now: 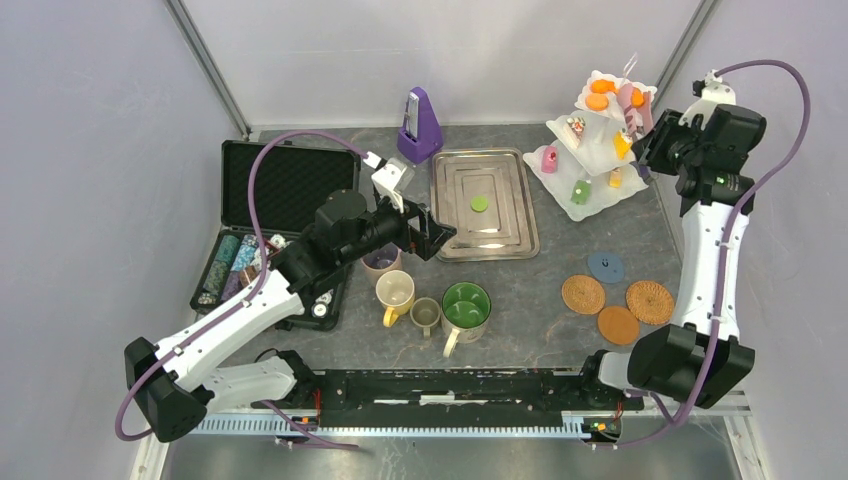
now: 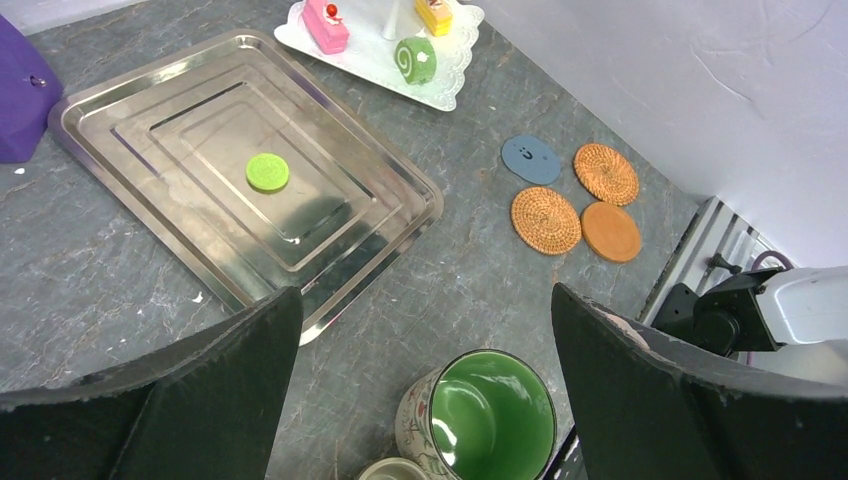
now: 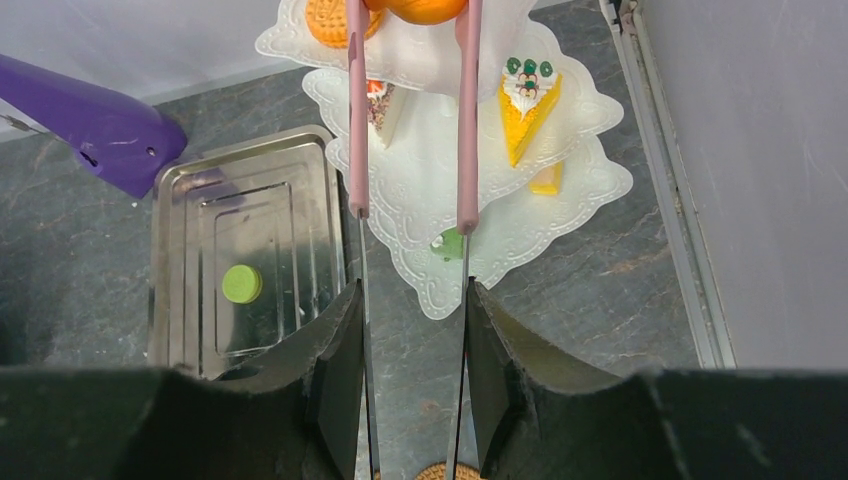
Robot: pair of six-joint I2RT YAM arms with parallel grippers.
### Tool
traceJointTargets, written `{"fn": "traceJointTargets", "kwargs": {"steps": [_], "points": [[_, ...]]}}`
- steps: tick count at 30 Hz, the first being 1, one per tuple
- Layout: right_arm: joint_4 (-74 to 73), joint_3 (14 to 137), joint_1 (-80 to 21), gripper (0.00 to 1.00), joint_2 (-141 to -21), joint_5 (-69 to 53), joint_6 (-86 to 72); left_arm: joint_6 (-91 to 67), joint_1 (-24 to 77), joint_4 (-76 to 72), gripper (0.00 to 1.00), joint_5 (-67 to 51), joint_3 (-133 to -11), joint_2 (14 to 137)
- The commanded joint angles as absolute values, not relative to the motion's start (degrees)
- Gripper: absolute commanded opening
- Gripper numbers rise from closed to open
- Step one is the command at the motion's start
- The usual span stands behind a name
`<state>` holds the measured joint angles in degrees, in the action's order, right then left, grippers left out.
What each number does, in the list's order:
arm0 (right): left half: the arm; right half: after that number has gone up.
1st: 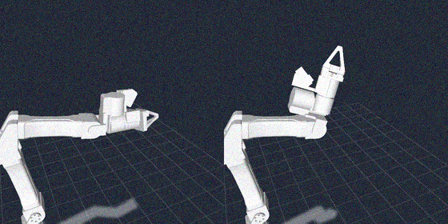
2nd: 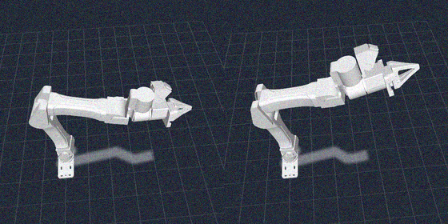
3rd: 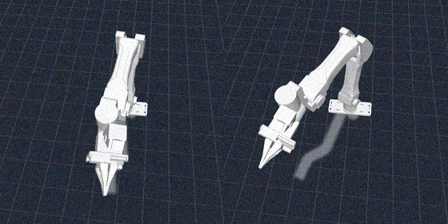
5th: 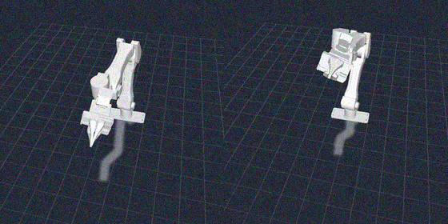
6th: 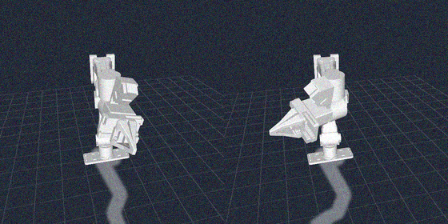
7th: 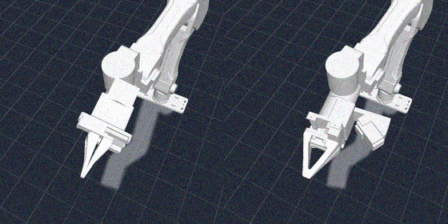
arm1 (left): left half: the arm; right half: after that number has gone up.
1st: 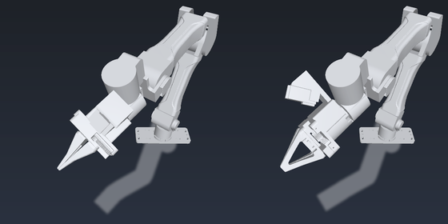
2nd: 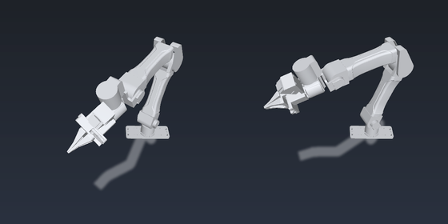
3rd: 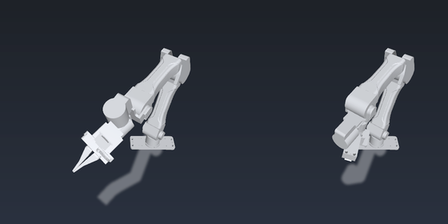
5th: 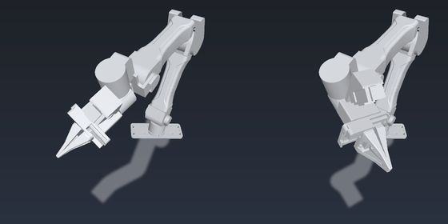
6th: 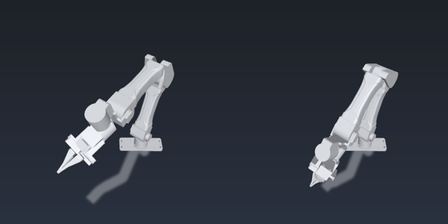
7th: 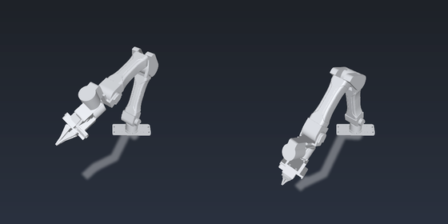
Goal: Serve the afternoon tea
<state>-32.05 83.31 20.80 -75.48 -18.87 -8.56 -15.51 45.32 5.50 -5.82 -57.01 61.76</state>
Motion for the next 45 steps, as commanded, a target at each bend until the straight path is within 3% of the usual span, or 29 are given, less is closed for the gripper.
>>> {"fn": "traceJointTargets", "kwargs": {"steps": [1,15,26,37,45], "points": [[-30.23,83.23,20.17,0.19,-75.84,-16.19,-6.65,-12.22,44.91,5.01,1.0,-4.75,-59.41,61.61],[-30.1,85.23,20.2,0.34,-77.81,-15.01,-6.33,-12.3,44.3,5.01,1.0,-5.23,-59.41,61.76],[-30.86,88.5,20.13,0.54,-77.58,-15.71,-6.43,-12.13,44.17,5.01,1.0,-5.23,-59.41,60.92],[-35.19,93.51,19.71,0.57,-74.17,-16.29,-6.32,-12.13,44.2,4.92,1.0,-5.19,-59.33,60.02],[-33.05,79.38,11.88,0.56,-61.69,-23.39,-7.95,-12.13,44.13,4.75,1.0,-4.94,-59.15,59.58]]}}
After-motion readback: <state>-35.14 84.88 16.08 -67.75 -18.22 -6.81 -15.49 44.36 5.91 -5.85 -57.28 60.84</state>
